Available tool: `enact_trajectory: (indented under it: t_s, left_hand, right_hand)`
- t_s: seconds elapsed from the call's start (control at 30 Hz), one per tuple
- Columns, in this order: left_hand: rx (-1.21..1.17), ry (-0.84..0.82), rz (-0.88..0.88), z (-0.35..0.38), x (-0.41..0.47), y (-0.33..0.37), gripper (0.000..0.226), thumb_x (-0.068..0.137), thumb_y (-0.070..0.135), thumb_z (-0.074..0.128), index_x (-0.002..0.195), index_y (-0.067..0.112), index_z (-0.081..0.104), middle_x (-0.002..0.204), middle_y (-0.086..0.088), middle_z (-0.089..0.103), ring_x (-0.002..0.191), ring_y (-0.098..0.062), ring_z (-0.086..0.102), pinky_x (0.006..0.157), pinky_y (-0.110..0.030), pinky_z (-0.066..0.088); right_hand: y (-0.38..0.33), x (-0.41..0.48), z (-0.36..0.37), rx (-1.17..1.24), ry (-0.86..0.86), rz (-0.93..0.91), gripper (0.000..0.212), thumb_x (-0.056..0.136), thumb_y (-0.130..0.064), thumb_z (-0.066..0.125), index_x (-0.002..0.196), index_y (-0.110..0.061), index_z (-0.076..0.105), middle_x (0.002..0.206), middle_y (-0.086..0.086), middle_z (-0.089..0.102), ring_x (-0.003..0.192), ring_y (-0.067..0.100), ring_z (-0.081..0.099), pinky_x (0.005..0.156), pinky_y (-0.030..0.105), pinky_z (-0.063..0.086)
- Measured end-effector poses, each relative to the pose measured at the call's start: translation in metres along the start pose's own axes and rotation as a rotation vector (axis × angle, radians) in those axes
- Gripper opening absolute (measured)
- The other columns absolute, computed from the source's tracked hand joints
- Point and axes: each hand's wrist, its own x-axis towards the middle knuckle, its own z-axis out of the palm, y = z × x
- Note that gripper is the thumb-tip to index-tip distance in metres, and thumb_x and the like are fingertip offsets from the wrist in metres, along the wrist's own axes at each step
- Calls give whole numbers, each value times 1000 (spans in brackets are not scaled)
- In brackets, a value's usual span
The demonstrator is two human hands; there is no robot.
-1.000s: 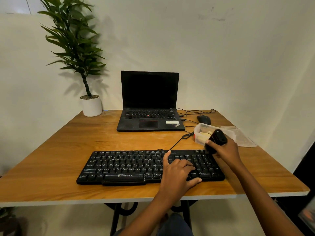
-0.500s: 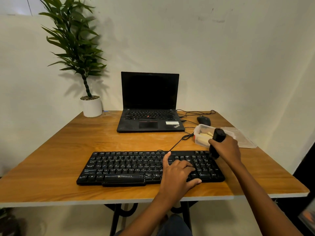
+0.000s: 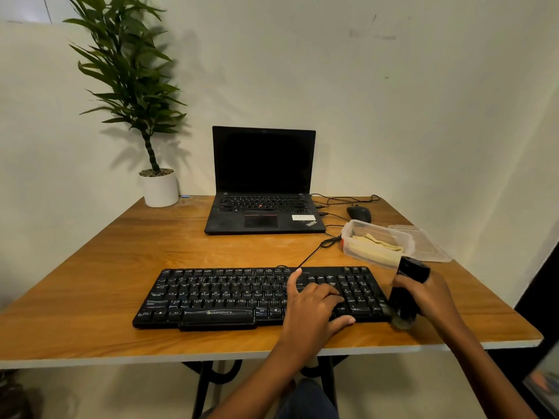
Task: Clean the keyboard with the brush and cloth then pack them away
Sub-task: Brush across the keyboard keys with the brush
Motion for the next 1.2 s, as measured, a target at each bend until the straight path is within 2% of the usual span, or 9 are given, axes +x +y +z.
enact_trajectory:
  t_s: [0.13, 0.37, 0.53, 0.63, 0.73, 0.9, 1.0, 1.1, 1.2]
  left_hand:
    - [-1, 7, -8, -1, 1, -1, 47, 77, 68, 41, 87, 35, 72, 88, 22, 65, 82, 4, 61, 111, -41, 5]
    - [-7, 3, -11, -1, 1, -1, 45, 76, 67, 42, 87, 35, 72, 88, 22, 65, 82, 4, 60, 111, -41, 5]
    - [-3, 4, -13, -1, 1, 0, 46, 76, 67, 41, 87, 36, 72, 87, 22, 65, 82, 5, 60, 111, -41, 6]
    - [-3, 15, -11, 0, 0, 0, 45, 76, 67, 42, 87, 36, 72, 87, 22, 65, 82, 5, 60, 111, -41, 8]
    - [-10, 4, -9, 0, -1, -1, 45, 76, 67, 42, 87, 35, 72, 87, 22, 65, 82, 4, 61, 112, -41, 5]
    - [-3, -1, -16, -1, 2, -1, 46, 76, 68, 42, 87, 35, 72, 88, 22, 65, 82, 4, 61, 113, -40, 1]
    - [-9, -6, -13, 0, 1, 0, 46, 76, 67, 42, 87, 35, 72, 87, 22, 65, 82, 4, 61, 113, -40, 1]
    - [-9, 0, -14, 1, 1, 0, 46, 76, 67, 42, 87, 35, 72, 87, 22, 65, 82, 4, 61, 112, -41, 2]
    - [-9, 2, -16, 1, 1, 0, 46, 76, 67, 42, 87, 35, 72, 88, 21, 65, 82, 4, 61, 112, -41, 4]
  right_hand:
    - [-3, 2, -8, -13, -21, -1, 11, 81, -5, 64, 77, -12, 56, 75, 7, 59, 69, 18, 55, 54, 26, 40]
    - [-19, 32, 20, 134, 82, -93, 25, 83, -20, 67, 105, -12, 58, 92, 7, 62, 78, 17, 60, 45, 16, 45]
    - [-16, 29, 40, 155, 10, -116, 24, 83, -14, 66, 105, -16, 57, 86, -5, 61, 78, 6, 58, 56, 17, 43]
    - [-17, 28, 42, 149, 153, -151, 21, 81, -12, 68, 98, -18, 58, 84, -4, 60, 79, 10, 56, 61, 18, 43]
    - [-16, 31, 47, 78, 95, -127, 16, 80, -13, 68, 86, -23, 58, 79, -6, 59, 79, 13, 58, 70, 29, 51]
    - [-19, 41, 49, -94, 139, -135, 27, 77, -20, 68, 103, -16, 60, 90, 1, 61, 91, 21, 59, 82, 42, 52]
    - [-20, 41, 49, -77, 39, -123, 22, 80, -15, 66, 101, -16, 59, 91, 4, 61, 88, 22, 59, 81, 38, 51]
    - [-17, 43, 46, -81, 78, -159, 28, 82, -15, 65, 110, -10, 59, 91, 3, 60, 86, 20, 58, 73, 30, 48]
    - [-15, 44, 44, -63, -27, -135, 24, 82, -15, 66, 105, -17, 59, 95, 7, 65, 90, 23, 61, 77, 35, 50]
